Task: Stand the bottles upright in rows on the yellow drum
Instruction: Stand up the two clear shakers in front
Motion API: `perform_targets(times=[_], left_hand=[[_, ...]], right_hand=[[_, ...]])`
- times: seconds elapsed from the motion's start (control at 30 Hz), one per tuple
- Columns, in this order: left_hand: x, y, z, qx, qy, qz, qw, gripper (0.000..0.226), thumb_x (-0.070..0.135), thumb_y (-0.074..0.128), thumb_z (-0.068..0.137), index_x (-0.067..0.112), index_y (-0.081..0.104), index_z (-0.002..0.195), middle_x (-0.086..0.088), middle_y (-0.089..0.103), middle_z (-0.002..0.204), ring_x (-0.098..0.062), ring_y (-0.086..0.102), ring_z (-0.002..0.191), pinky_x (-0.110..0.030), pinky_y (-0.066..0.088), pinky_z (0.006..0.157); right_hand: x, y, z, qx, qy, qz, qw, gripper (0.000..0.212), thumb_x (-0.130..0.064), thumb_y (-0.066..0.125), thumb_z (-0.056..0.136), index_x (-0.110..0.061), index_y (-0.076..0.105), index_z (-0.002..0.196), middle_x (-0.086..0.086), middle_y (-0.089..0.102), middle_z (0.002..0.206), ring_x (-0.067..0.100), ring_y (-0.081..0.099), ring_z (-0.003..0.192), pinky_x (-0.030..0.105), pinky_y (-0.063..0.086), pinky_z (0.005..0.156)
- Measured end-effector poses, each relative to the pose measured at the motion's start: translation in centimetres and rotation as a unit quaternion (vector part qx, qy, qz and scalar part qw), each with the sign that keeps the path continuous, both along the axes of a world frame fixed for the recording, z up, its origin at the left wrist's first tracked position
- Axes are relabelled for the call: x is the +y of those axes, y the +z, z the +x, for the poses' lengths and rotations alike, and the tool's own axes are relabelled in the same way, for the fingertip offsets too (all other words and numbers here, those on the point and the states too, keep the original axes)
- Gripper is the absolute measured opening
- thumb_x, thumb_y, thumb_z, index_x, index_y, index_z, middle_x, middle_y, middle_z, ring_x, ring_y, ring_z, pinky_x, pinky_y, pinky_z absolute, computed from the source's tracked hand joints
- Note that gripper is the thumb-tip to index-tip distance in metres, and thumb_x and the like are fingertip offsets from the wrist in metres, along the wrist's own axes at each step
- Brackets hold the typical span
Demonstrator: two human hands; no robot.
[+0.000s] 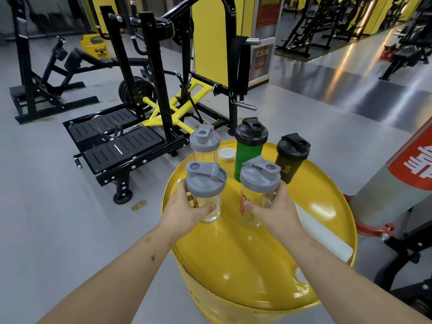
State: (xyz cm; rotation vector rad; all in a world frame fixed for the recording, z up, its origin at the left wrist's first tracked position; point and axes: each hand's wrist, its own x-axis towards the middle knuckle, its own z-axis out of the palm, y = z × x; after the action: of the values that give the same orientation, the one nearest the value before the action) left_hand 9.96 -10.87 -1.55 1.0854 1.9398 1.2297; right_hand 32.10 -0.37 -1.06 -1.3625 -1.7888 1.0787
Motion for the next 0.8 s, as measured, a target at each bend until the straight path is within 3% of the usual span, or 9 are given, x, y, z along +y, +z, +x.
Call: perform_targets(times=[0.5,0.8], left_hand=[[-0.2,0.4,0.0,0.008,-0.011,-0.001,1.000,0.077,0.034,0.089,0.079,0.047,0.034,0.131,0.037,0.049,0.118,-0.002,0.052,0.111,-0.010,0.041,0.076],[-0.1,0.3,0.0,0.010,-0.012,-0.016,1.000,0.083,0.037,0.091,0.077,0.045,0.034,0.136,0.034,0.050,0.122,-0.005,0.053,0.115,-0.016,0.044,0.082]], right_hand=[[0.7,-1.2,-0.4,0.017,0.002,0.013,1.000,0.091,-0.027,0.095,0.067,-0.030,0.037,0.138,-0.012,0.053,0.129,0.006,0.048,0.113,0.022,0.040,0.086],[1.1,-1.8,-0.5,0.002,-0.002,0.019,1.000,0.098,-0.034,0.096,0.065,-0.028,0.035,0.142,-0.011,0.050,0.134,0.011,0.047,0.125,0.030,0.043,0.095]])
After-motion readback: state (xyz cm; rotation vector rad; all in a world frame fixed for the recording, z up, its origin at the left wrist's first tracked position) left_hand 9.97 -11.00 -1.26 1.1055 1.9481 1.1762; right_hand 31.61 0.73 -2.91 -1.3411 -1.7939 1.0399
